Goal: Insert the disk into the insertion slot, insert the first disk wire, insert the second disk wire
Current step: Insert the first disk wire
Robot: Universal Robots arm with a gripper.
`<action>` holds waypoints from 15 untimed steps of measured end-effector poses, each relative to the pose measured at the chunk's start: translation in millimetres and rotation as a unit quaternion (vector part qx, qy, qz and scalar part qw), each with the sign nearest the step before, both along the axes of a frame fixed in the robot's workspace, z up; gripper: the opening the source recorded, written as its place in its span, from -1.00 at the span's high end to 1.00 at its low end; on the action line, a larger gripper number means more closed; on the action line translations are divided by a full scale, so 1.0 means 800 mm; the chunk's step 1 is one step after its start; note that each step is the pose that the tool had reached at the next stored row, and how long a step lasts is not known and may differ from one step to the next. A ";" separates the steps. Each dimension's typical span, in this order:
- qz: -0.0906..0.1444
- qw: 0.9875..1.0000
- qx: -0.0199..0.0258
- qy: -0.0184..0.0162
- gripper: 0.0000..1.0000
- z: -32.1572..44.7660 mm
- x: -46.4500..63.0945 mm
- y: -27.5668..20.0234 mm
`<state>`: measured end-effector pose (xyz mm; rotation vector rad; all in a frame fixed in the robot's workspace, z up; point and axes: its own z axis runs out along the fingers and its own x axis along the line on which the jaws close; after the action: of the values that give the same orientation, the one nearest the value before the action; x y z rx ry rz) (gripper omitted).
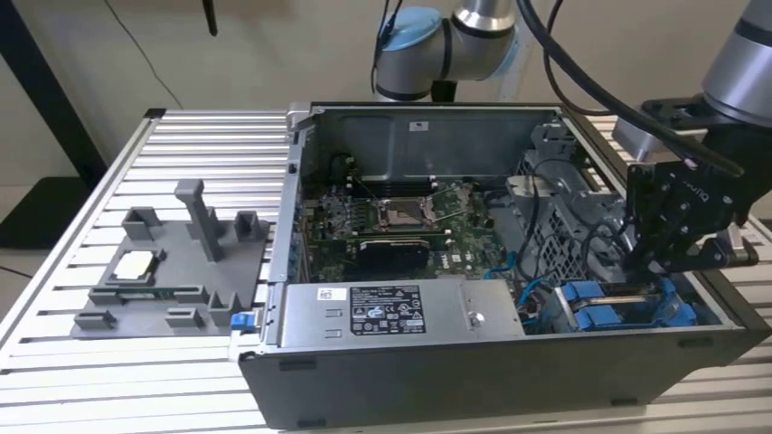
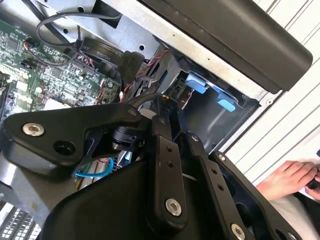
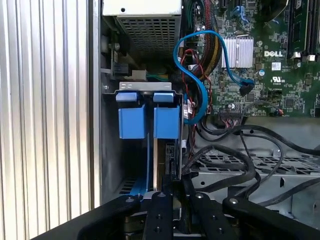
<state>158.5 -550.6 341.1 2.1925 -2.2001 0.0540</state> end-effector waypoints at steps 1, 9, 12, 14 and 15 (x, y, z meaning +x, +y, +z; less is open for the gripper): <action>0.000 1.000 0.000 0.000 0.62 -0.0008 0.000 -0.0001; -0.002 1.000 0.000 0.000 0.62 -0.0047 0.002 -0.0006; -0.003 1.000 0.000 0.000 0.62 -0.0072 0.002 -0.0006; -0.007 1.000 0.000 0.000 0.62 -0.0086 0.002 -0.0006; -0.009 1.000 0.000 0.000 0.62 -0.0095 0.002 -0.0007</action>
<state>160.4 -551.1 333.5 2.1719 -2.2191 0.0527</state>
